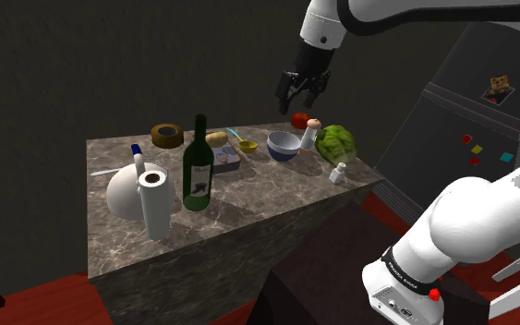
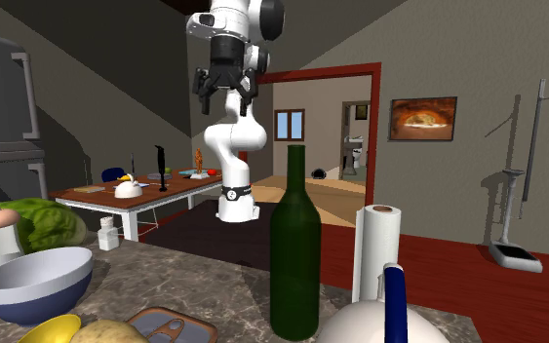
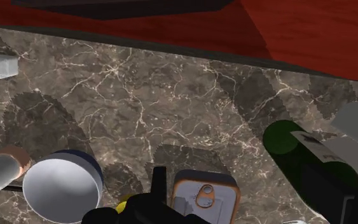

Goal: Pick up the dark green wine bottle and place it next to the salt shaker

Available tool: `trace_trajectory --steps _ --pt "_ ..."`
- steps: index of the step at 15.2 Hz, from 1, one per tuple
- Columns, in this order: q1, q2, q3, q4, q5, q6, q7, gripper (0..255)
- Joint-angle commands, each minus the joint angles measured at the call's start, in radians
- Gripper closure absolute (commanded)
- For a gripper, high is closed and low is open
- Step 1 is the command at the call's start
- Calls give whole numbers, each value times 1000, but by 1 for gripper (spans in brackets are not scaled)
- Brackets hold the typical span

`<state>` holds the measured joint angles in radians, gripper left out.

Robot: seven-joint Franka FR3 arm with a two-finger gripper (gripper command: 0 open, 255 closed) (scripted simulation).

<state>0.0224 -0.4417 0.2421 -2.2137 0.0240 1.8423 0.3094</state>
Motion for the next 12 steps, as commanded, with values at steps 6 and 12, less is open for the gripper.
trace_trajectory --steps 6,12 --pt "15 233 97 159 -21 80 141 0" --pt "42 454 159 347 -91 107 265 0"
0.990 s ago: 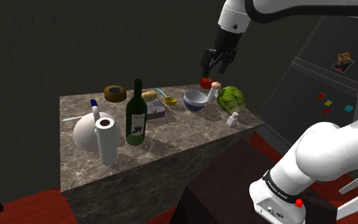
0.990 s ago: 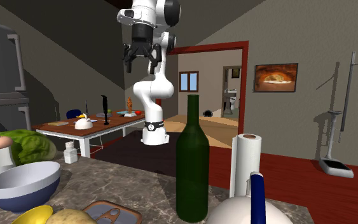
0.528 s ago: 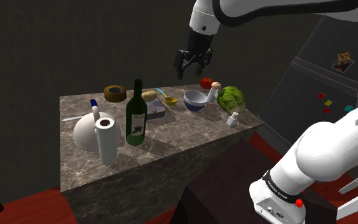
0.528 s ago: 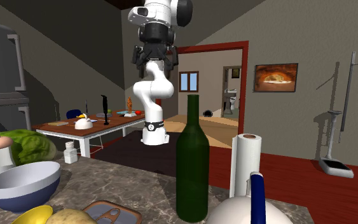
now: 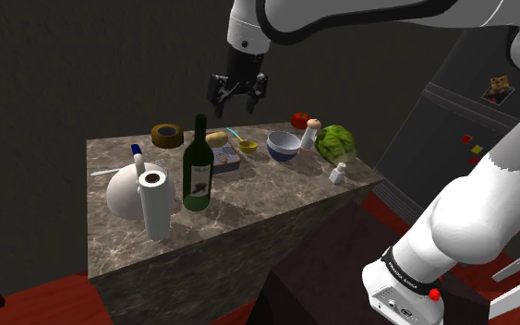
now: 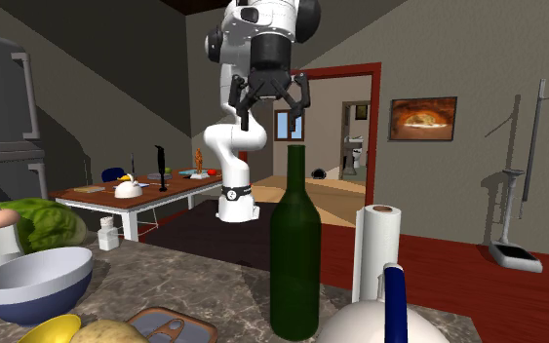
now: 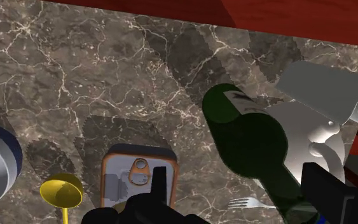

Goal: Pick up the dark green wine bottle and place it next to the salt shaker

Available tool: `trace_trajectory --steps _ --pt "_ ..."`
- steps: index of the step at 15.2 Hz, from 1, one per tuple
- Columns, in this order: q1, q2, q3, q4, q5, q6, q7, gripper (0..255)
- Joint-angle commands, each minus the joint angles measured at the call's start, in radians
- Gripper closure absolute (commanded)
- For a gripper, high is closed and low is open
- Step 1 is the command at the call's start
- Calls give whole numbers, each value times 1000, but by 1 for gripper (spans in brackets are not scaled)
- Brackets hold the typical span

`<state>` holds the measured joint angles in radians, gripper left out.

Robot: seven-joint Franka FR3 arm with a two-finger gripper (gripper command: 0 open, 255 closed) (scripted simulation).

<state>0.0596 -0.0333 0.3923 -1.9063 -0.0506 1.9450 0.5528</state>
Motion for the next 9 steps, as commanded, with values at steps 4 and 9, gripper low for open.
trace_trajectory --steps 4,9 --pt "43 204 32 196 -80 -3 101 0" --pt "57 254 31 213 -102 28 122 0"
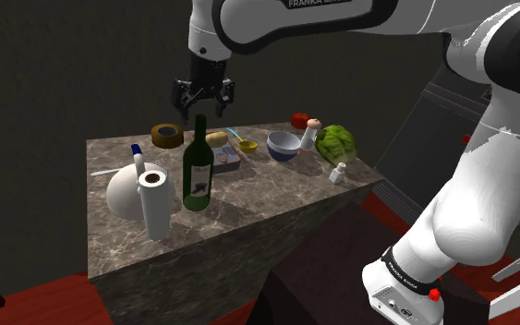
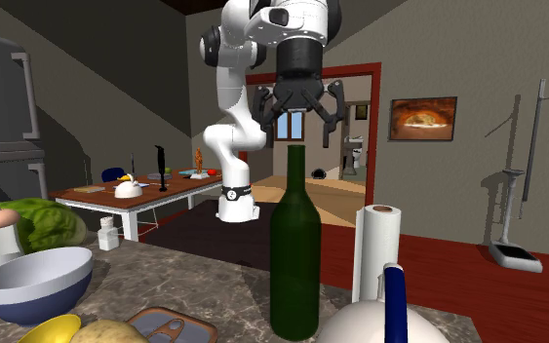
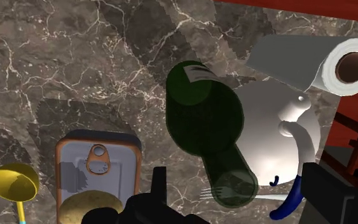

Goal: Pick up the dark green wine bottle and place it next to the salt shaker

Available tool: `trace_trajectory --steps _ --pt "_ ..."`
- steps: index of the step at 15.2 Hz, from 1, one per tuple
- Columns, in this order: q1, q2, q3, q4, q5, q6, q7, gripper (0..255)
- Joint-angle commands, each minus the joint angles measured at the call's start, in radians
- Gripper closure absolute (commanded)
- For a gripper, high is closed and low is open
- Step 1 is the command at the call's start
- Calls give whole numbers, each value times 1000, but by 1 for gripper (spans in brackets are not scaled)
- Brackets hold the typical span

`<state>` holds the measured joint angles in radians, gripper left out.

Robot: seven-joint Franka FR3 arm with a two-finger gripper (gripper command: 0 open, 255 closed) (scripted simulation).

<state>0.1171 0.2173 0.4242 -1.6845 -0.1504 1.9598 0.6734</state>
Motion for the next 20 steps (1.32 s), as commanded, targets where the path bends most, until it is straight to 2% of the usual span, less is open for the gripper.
trace_trajectory --steps 1,4,12,13,20 --pt "0 7 -1 -18 -4 25 3 0" --pt "0 22 -4 -47 -13 67 9 0" --pt "0 22 -4 -47 -13 67 9 0" --pt "0 22 -4 -47 -13 67 9 255" --pt "0 22 -4 -47 -13 67 9 255"
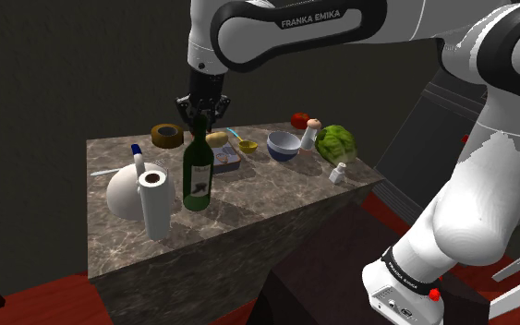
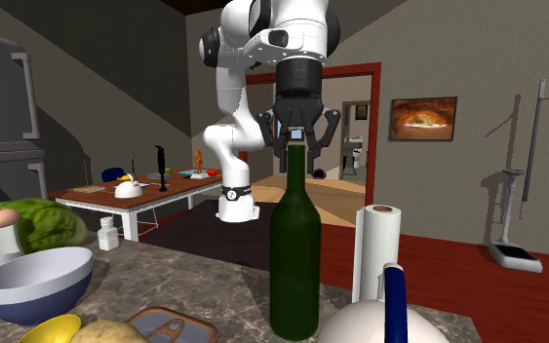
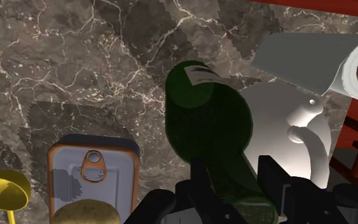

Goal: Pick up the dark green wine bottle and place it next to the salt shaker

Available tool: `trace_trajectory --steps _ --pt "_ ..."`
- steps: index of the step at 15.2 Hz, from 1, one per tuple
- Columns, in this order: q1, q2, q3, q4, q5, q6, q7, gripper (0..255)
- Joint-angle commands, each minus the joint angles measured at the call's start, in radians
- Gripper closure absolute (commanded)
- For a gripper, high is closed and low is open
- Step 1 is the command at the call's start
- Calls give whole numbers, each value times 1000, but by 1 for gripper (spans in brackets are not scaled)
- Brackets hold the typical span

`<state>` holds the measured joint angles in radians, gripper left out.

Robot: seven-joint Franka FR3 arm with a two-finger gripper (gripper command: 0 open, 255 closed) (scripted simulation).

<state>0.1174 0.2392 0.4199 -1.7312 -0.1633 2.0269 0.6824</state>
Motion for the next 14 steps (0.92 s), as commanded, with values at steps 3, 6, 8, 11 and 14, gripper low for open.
trace_trajectory --steps 3,6,8,11,14 --pt "0 -3 1 9 2 -12 -2 255" --pt "0 -10 2 40 7 -49 -7 255" --pt "0 -14 3 62 10 -75 -10 255" --pt "1 -19 5 97 14 -113 -14 255" --pt "3 -21 6 135 16 -153 -17 255"
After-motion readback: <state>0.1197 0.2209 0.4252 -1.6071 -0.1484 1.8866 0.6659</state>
